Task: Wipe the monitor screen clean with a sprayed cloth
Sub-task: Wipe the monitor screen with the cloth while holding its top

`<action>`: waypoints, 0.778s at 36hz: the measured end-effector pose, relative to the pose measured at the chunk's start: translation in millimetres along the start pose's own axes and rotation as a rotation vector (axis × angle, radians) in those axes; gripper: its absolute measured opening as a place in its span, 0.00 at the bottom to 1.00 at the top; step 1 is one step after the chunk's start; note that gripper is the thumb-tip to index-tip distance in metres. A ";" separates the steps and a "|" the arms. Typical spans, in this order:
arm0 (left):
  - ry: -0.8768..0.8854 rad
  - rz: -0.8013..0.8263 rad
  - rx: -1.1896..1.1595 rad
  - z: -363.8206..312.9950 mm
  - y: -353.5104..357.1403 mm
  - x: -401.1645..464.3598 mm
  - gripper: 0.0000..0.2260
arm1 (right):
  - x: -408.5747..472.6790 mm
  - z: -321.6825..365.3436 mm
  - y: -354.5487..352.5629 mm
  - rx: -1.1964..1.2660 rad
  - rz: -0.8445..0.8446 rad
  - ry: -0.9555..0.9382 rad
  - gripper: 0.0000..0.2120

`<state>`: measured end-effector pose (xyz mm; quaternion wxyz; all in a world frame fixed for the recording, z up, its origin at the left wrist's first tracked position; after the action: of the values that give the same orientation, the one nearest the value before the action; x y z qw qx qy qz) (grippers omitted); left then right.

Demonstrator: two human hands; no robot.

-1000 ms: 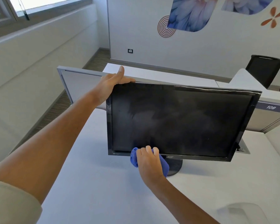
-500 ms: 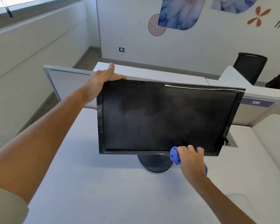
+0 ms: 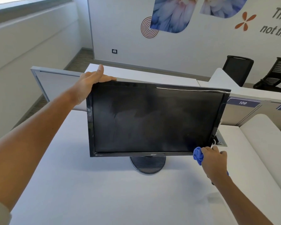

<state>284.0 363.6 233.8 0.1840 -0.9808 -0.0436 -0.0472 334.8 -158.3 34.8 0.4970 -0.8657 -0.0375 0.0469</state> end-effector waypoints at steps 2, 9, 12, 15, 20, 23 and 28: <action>0.002 0.003 0.002 -0.8 0.9 1.1 0.32 | 4.9 1.4 0.7 0.030 0.011 -0.009 0.10; 0.008 -0.002 0.019 -3.1 3.5 4.6 0.32 | 12.5 6.4 5.4 0.066 0.073 -0.070 0.17; 0.015 -0.023 0.029 -3.4 3.1 5.4 0.32 | 10.1 18.0 5.7 0.089 0.075 -0.080 0.18; 0.013 -0.027 0.053 -2.7 2.4 8.8 0.32 | 3.4 34.3 3.8 0.112 0.047 -0.078 0.18; 0.023 -0.083 0.088 0.3 -0.7 12.3 0.25 | -7.7 53.8 -1.0 0.145 -0.010 -0.029 0.14; 0.080 -0.135 0.185 -3.0 -1.6 11.5 0.15 | -10.1 61.5 -3.4 0.182 -0.015 -0.010 0.15; 0.163 -0.158 0.305 -6.7 0.1 11.8 0.12 | -14.5 80.9 -11.7 0.223 -0.031 -0.025 0.17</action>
<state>295.2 361.8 241.2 0.3294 -0.9279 -0.1122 -0.1339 310.6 -84.7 5.0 0.5903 -0.8037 -0.0516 0.0539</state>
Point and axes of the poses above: each hand's wrist, its own x-axis towards the middle knuckle, its own y-axis out of the palm, z = x × y, the point moved 6 cm from there along x, towards the middle knuckle, and after that the axes turned 4 degrees about -x, right-handed, at the moved point
